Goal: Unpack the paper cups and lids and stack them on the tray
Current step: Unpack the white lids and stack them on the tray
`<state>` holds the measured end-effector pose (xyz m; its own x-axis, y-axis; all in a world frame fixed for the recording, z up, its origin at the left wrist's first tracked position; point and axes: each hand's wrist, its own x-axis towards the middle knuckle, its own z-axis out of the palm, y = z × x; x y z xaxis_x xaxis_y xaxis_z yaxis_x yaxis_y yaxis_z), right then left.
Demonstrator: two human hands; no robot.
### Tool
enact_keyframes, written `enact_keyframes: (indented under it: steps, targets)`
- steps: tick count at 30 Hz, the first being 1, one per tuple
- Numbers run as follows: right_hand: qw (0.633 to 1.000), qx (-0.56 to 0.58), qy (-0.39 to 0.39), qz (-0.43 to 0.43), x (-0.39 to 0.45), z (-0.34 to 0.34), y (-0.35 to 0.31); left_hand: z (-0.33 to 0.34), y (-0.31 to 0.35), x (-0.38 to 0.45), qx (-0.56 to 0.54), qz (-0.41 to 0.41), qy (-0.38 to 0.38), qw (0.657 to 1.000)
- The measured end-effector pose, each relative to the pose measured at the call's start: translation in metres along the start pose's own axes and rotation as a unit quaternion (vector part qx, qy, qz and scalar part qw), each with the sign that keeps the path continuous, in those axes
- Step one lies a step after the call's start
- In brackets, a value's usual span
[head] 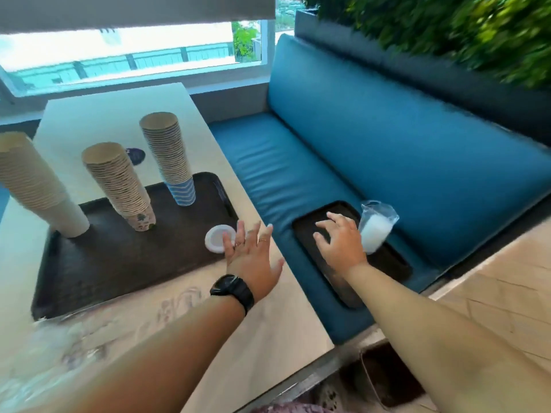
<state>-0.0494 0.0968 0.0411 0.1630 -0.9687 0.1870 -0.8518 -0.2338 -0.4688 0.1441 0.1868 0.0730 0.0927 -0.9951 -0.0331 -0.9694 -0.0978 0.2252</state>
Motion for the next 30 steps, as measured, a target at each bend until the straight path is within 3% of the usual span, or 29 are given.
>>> enact_keyframes:
  steps: [8,14,18,22,30]
  targets:
    - [0.988,0.007,0.005,0.156,0.069,-0.036,0.154,0.051,0.14,0.117,-0.037,0.064,-0.098,0.993]
    - [0.961,0.088,0.007,0.262,0.115,-0.035,0.246,0.101,0.214,0.199,-0.088,0.019,-0.182,0.979]
    - [0.916,0.188,0.016,0.353,0.137,-0.021,0.284,0.136,0.247,0.249,-0.162,-0.012,-0.218,0.962]
    - [0.903,0.201,-0.012,0.38,0.146,-0.001,0.308,0.161,0.272,0.284,-0.219,-0.039,-0.24,0.945]
    - [0.908,0.195,-0.037,0.368,0.144,0.018,0.321,0.182,0.283,0.293,-0.204,-0.057,-0.238,0.948]
